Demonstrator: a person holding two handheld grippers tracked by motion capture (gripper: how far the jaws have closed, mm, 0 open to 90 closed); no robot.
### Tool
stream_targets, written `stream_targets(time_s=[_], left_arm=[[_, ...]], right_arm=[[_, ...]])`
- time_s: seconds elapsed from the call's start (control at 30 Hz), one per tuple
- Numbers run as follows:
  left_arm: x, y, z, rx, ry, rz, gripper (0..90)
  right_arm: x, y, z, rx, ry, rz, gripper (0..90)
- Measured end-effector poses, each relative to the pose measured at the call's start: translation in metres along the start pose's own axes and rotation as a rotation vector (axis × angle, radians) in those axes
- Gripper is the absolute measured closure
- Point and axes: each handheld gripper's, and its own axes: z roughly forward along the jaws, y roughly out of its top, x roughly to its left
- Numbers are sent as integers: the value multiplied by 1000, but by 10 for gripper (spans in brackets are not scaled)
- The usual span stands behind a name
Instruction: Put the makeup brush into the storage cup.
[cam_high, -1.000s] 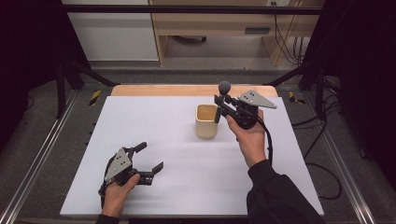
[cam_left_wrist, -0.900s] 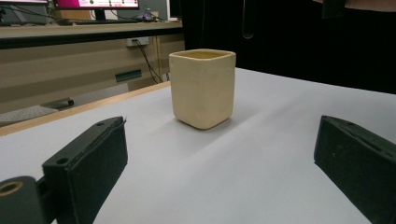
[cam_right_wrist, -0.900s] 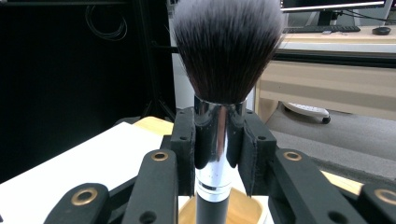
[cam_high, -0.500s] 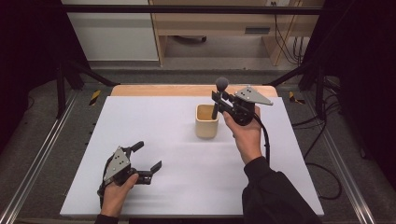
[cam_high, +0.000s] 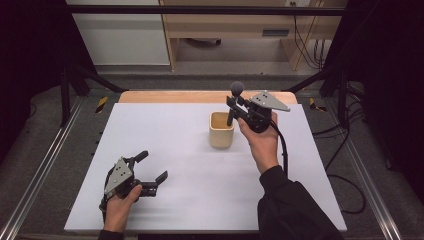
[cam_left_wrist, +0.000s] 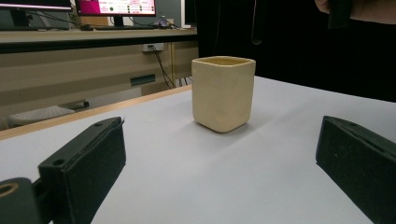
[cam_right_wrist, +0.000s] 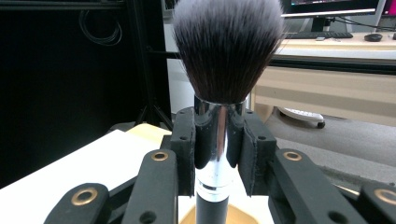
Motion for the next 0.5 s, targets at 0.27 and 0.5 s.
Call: stream_targets(time_s=[0.27, 0.5], left_arm=[[0, -1, 1, 10, -3, 6, 14], [-1, -3, 3, 10, -9, -2, 14]], right_arm=[[-2, -3, 5, -1, -16, -4, 706], [-3, -5, 9, -6, -32, -5, 706]])
